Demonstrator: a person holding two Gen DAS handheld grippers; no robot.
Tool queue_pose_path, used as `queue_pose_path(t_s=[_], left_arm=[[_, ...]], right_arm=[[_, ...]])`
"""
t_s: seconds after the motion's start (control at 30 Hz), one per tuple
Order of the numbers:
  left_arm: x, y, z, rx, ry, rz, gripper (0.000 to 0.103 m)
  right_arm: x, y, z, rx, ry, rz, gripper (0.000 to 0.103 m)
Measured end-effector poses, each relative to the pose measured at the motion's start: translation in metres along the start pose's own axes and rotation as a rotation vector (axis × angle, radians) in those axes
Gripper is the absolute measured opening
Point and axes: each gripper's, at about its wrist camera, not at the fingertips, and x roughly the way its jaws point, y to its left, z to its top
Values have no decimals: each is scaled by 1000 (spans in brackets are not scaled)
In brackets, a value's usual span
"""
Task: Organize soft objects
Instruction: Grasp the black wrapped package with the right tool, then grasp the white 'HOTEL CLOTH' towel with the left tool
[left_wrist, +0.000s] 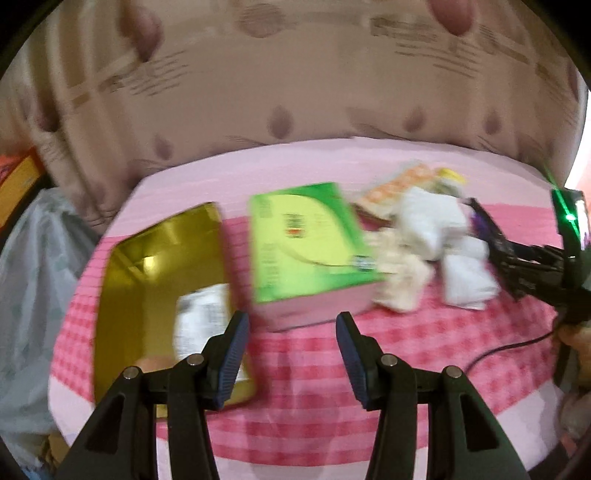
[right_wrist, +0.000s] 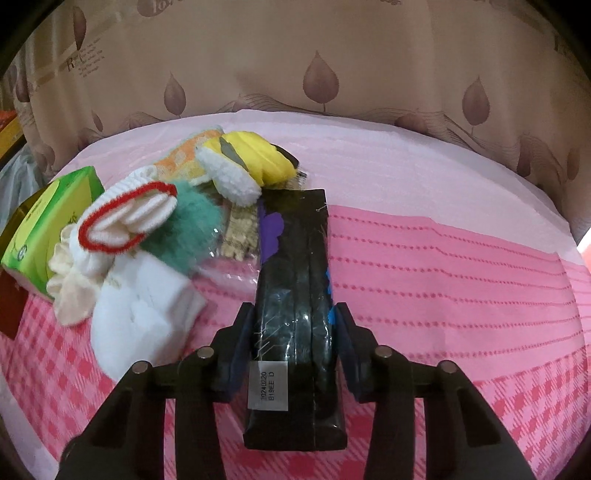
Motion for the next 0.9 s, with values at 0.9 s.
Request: queue_pose_path(t_s=[0.9], left_arm=[[68, -156, 41, 162, 163, -324, 58]], right_arm=[[-23, -60, -28, 80, -18, -21, 42]])
